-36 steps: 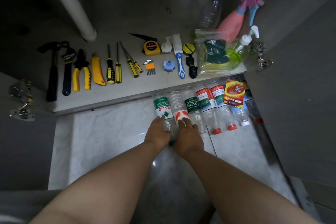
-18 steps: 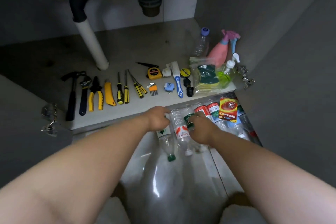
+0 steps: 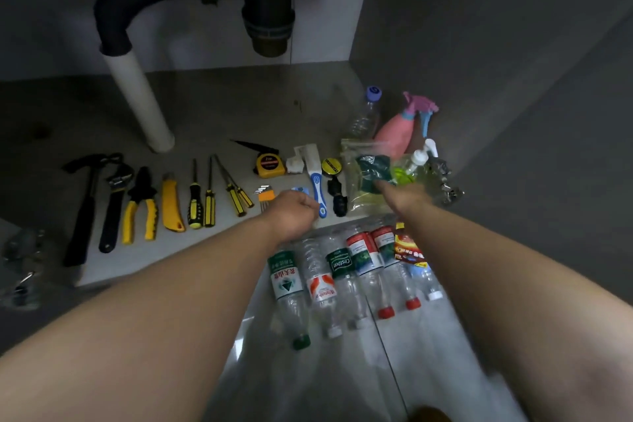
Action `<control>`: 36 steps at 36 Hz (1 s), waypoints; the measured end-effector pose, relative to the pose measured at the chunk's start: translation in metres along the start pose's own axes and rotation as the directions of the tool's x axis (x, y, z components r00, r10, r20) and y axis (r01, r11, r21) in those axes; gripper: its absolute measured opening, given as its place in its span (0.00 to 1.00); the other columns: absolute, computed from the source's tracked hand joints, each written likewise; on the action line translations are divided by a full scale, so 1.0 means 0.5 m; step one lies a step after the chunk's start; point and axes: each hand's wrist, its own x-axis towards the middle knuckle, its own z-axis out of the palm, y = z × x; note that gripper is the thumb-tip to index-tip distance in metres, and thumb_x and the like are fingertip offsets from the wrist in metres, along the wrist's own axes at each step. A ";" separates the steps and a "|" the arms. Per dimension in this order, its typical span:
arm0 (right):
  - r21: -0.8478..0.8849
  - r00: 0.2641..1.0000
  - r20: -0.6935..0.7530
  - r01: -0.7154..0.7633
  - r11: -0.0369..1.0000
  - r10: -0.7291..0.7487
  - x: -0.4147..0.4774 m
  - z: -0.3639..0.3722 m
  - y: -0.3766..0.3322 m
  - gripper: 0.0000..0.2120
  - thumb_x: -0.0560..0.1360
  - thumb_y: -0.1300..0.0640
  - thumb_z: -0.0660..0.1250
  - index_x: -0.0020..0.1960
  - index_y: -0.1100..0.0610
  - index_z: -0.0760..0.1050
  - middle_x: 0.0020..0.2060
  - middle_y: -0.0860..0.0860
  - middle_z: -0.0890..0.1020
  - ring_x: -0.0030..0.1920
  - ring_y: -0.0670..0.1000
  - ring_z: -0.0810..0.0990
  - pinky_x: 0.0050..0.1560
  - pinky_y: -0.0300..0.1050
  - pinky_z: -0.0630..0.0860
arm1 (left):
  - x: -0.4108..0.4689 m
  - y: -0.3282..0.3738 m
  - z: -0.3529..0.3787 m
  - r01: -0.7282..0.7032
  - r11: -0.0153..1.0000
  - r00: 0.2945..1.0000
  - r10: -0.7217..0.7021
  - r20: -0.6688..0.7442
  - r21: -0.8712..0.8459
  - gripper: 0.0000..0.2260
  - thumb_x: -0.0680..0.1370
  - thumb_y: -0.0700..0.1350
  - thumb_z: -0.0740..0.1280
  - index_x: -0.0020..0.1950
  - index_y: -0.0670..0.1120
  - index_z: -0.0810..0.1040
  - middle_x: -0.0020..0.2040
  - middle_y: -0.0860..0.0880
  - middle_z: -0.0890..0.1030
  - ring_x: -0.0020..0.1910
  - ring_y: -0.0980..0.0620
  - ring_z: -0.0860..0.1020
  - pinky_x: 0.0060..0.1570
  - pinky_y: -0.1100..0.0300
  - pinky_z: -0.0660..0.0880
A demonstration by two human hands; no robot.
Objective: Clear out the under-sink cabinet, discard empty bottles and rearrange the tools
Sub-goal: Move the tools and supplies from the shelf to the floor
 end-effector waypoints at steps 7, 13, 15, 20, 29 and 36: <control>0.265 0.973 0.173 -0.192 0.945 0.149 0.061 0.035 0.001 0.27 0.73 0.37 0.72 0.60 0.55 0.71 0.55 0.56 0.76 0.49 0.59 0.78 0.52 0.55 0.80 | 0.040 -0.030 0.035 0.079 0.993 0.994 -0.085 -0.072 -0.088 0.09 0.81 0.39 0.61 0.47 0.47 0.80 0.49 0.40 0.81 0.58 0.37 0.80 0.60 0.44 0.78; 0.398 0.963 0.224 -0.233 0.887 0.152 0.078 0.066 0.014 0.29 0.69 0.43 0.78 0.63 0.57 0.76 0.53 0.55 0.83 0.48 0.56 0.83 0.39 0.45 0.76 | 0.047 -0.042 0.062 0.096 0.991 0.995 -0.097 0.004 -0.094 0.09 0.81 0.38 0.64 0.53 0.40 0.84 0.55 0.39 0.83 0.57 0.38 0.81 0.62 0.45 0.78; 0.440 0.964 0.221 -0.232 0.868 0.146 0.076 0.066 0.009 0.28 0.69 0.45 0.78 0.62 0.57 0.76 0.53 0.55 0.84 0.49 0.56 0.84 0.41 0.46 0.78 | 0.049 -0.041 0.065 0.103 0.989 0.995 -0.103 0.005 -0.101 0.08 0.81 0.38 0.65 0.54 0.41 0.84 0.55 0.39 0.83 0.57 0.38 0.80 0.62 0.45 0.78; 0.517 0.969 0.237 -0.190 0.835 0.074 0.054 0.043 0.001 0.23 0.73 0.51 0.76 0.63 0.58 0.75 0.53 0.55 0.85 0.39 0.52 0.85 0.34 0.43 0.79 | 0.049 -0.031 0.062 0.091 0.990 0.996 -0.091 0.003 -0.104 0.09 0.82 0.41 0.64 0.56 0.40 0.82 0.57 0.39 0.82 0.58 0.38 0.80 0.63 0.45 0.78; 0.523 0.967 0.254 -0.119 0.844 -0.021 -0.023 -0.055 0.009 0.19 0.72 0.53 0.76 0.59 0.60 0.78 0.52 0.57 0.85 0.42 0.57 0.85 0.35 0.49 0.84 | 0.021 0.027 0.053 0.026 0.993 0.999 -0.023 0.022 -0.117 0.10 0.84 0.44 0.63 0.56 0.40 0.81 0.56 0.38 0.83 0.58 0.39 0.81 0.59 0.51 0.77; 0.664 0.906 0.387 -0.148 0.733 -0.169 -0.123 -0.120 0.017 0.18 0.73 0.53 0.75 0.60 0.58 0.79 0.52 0.58 0.86 0.52 0.58 0.86 0.54 0.54 0.84 | -0.055 0.061 0.045 0.151 0.935 0.962 -0.064 0.267 -0.320 0.39 0.74 0.75 0.61 0.80 0.56 0.61 0.74 0.40 0.71 0.62 0.41 0.79 0.60 0.44 0.80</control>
